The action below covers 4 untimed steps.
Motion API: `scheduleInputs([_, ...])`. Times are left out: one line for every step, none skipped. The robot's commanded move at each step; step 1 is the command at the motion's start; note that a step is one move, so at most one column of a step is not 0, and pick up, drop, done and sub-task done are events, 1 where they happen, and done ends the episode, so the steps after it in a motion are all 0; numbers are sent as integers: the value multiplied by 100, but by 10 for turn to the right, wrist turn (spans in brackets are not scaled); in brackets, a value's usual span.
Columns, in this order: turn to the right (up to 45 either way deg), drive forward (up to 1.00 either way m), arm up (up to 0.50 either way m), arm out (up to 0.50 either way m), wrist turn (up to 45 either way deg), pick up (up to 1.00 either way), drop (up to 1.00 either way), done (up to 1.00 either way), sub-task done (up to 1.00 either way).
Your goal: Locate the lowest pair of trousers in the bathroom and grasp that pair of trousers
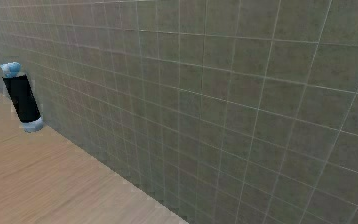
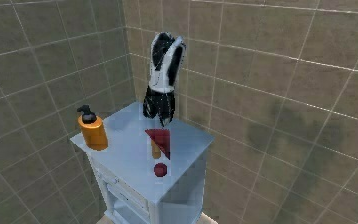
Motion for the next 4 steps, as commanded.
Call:
scheduleInputs([0,0,50,0,0,0,0,0,0])
scheduleInputs([0,0,38,0,0,0,0,0,0])
scheduleInputs([0,0,0,44,0,0,0,0,0])
scheduleInputs([0,0,0,0,450,0,0,0,0])
